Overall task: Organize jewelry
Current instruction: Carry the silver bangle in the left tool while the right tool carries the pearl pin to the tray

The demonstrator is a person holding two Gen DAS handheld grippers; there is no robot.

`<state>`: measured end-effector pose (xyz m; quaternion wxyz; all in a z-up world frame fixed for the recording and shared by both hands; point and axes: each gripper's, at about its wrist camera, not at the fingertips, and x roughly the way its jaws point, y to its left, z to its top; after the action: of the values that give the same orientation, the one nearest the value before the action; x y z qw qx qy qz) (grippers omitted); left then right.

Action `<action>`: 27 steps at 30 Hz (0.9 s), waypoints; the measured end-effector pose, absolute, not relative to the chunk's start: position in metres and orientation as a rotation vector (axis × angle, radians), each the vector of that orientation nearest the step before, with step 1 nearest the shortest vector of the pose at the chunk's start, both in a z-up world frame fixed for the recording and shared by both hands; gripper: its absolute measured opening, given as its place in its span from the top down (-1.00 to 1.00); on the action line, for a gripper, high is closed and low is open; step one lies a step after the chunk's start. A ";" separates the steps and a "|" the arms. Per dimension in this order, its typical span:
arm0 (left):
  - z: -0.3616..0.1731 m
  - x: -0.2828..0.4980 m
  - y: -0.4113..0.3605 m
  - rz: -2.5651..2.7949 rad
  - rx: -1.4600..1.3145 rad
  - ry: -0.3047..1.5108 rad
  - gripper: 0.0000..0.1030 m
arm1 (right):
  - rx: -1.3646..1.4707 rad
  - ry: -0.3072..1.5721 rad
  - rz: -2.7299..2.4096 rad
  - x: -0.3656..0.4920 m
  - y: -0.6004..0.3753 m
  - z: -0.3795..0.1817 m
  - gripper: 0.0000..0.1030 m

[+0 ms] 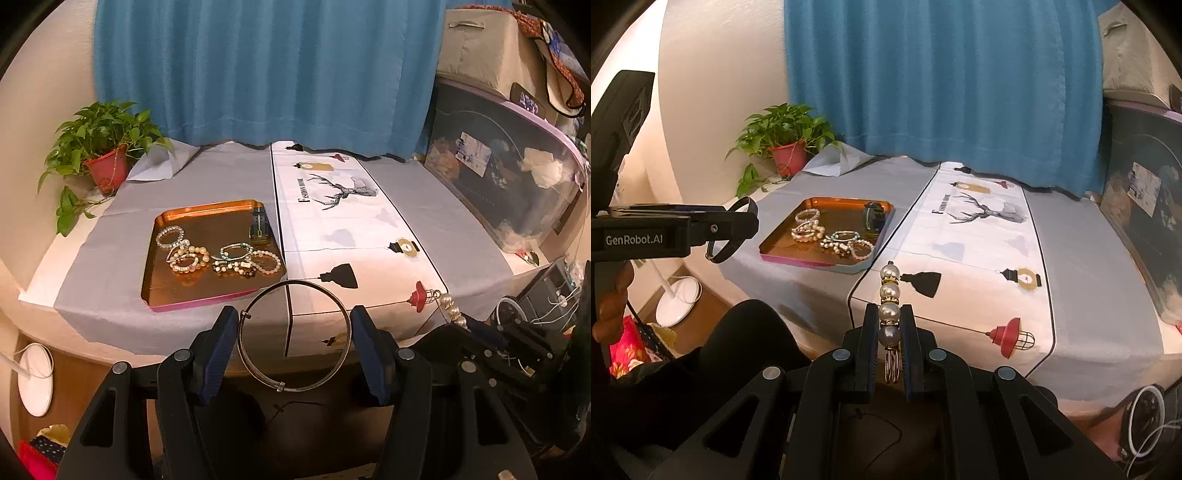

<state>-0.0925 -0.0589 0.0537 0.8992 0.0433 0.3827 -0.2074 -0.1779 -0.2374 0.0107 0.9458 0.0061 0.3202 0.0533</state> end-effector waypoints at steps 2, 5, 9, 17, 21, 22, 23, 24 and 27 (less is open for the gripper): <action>0.055 -0.092 -0.056 -0.426 0.085 0.788 -0.13 | 0.008 0.654 0.112 -0.178 -0.236 0.010 0.78; 0.055 -0.092 -0.054 -0.425 0.078 0.785 -0.13 | 0.000 0.654 0.114 -0.178 -0.232 0.011 0.78; 0.056 -0.091 -0.050 -0.424 0.068 0.782 -0.13 | -0.004 0.654 0.113 -0.177 -0.231 0.011 0.78; 0.056 -0.086 -0.041 -0.414 0.054 0.774 -0.13 | -0.012 0.659 0.111 -0.174 -0.228 0.011 0.78; 0.054 -0.079 -0.034 -0.402 0.044 0.776 -0.13 | -0.022 0.668 0.116 -0.166 -0.225 0.010 0.78; 0.054 -0.078 -0.032 -0.400 0.041 0.778 -0.13 | -0.024 0.672 0.118 -0.164 -0.224 0.010 0.78; 0.053 -0.075 -0.030 -0.398 0.036 0.781 -0.13 | -0.026 0.675 0.121 -0.162 -0.223 0.009 0.78; 0.052 -0.073 -0.029 -0.395 0.034 0.783 -0.13 | -0.030 0.678 0.123 -0.159 -0.222 0.009 0.78; 0.048 -0.065 -0.025 -0.377 0.036 0.790 -0.13 | -0.042 0.689 0.133 -0.150 -0.217 0.007 0.78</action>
<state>-0.0648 -0.0254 0.0483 0.9055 0.0173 0.3827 -0.1827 -0.1503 -0.2169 0.0074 0.9388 -0.0206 0.3376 0.0650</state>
